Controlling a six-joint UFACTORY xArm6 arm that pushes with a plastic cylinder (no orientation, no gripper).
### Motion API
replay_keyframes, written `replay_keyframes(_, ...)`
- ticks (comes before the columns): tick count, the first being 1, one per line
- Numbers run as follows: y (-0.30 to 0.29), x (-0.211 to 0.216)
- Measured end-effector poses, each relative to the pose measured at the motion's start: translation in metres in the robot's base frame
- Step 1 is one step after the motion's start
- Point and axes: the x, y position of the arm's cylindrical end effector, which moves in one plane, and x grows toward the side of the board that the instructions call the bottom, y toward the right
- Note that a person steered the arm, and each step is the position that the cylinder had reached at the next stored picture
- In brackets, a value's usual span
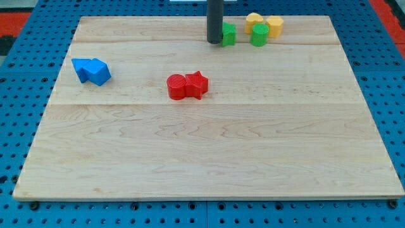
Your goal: Push the blue blocks into the red blocks
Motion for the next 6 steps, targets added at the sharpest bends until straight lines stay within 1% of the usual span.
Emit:
replay_keyframes(1, 0.023, 0.000)
replay_keyframes(2, -0.010, 0.006)
replay_keyframes(3, -0.107, 0.005)
replay_keyframes(4, -0.228, -0.007)
replay_keyframes(5, -0.333, 0.026)
replay_keyframes(6, -0.335, 0.070)
